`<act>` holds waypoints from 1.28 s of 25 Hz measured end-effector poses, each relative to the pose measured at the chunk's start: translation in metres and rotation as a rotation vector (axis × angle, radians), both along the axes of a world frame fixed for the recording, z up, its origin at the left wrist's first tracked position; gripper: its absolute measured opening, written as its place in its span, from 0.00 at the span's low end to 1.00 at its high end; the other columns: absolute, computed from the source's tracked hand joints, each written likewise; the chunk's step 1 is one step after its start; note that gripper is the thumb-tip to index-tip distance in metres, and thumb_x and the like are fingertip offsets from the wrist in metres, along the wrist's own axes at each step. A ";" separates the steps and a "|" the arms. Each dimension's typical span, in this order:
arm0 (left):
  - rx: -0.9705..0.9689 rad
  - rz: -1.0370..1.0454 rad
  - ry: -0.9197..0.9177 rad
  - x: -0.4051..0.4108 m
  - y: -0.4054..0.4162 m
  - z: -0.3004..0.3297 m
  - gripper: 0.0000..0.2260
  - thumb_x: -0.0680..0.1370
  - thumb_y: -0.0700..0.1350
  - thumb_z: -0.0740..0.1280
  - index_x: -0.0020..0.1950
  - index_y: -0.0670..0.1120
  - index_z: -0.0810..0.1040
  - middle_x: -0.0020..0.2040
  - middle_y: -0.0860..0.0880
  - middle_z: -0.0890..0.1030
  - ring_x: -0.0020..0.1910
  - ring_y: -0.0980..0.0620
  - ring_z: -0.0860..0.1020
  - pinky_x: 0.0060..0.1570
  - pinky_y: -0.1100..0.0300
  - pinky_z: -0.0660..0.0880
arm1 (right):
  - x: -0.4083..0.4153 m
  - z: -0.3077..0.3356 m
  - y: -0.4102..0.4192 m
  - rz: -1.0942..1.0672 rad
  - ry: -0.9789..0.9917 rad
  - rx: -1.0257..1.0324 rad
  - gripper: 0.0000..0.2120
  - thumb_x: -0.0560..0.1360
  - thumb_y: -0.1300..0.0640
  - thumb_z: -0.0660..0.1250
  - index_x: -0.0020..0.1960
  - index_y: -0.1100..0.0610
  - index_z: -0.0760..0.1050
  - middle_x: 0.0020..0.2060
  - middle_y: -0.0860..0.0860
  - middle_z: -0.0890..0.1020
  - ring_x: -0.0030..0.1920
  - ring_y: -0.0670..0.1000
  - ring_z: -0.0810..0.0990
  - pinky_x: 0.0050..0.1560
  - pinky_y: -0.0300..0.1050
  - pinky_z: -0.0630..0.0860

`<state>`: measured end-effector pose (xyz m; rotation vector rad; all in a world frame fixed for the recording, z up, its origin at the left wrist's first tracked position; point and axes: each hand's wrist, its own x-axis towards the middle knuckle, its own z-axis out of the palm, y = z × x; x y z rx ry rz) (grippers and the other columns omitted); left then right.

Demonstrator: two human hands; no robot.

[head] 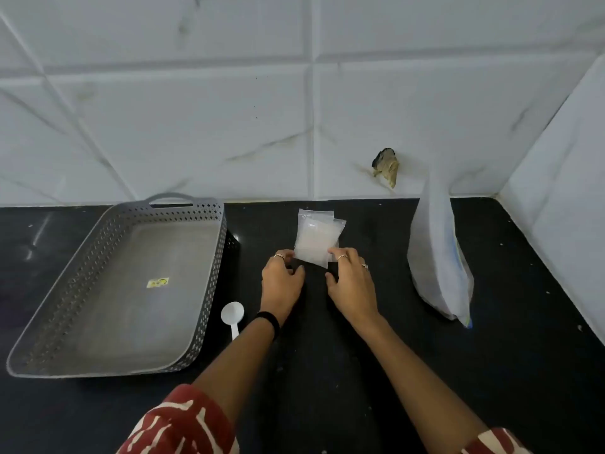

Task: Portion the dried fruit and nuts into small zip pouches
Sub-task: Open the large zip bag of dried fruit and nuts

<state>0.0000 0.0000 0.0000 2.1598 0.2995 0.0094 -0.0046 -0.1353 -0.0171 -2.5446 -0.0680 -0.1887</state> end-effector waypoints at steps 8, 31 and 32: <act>-0.103 0.152 -0.044 0.013 -0.004 0.001 0.09 0.77 0.41 0.68 0.57 0.41 0.79 0.50 0.49 0.81 0.48 0.56 0.78 0.44 0.72 0.71 | 0.009 -0.003 0.000 -0.070 -0.122 0.158 0.07 0.77 0.61 0.64 0.52 0.57 0.79 0.52 0.49 0.77 0.52 0.48 0.76 0.44 0.36 0.72; 0.160 -0.270 0.144 -0.116 0.001 0.040 0.03 0.77 0.43 0.67 0.49 0.49 0.79 0.37 0.51 0.82 0.33 0.58 0.80 0.35 0.66 0.77 | -0.107 0.104 -0.092 -0.215 -0.423 0.093 0.17 0.75 0.55 0.68 0.62 0.57 0.72 0.58 0.55 0.75 0.59 0.54 0.73 0.56 0.48 0.75; 0.161 -0.306 0.115 -0.108 -0.010 0.045 0.03 0.78 0.44 0.67 0.49 0.49 0.80 0.36 0.51 0.82 0.31 0.59 0.80 0.34 0.68 0.76 | -0.099 0.104 -0.100 -0.274 -0.315 0.015 0.23 0.73 0.51 0.69 0.65 0.57 0.69 0.61 0.56 0.73 0.62 0.57 0.71 0.58 0.53 0.74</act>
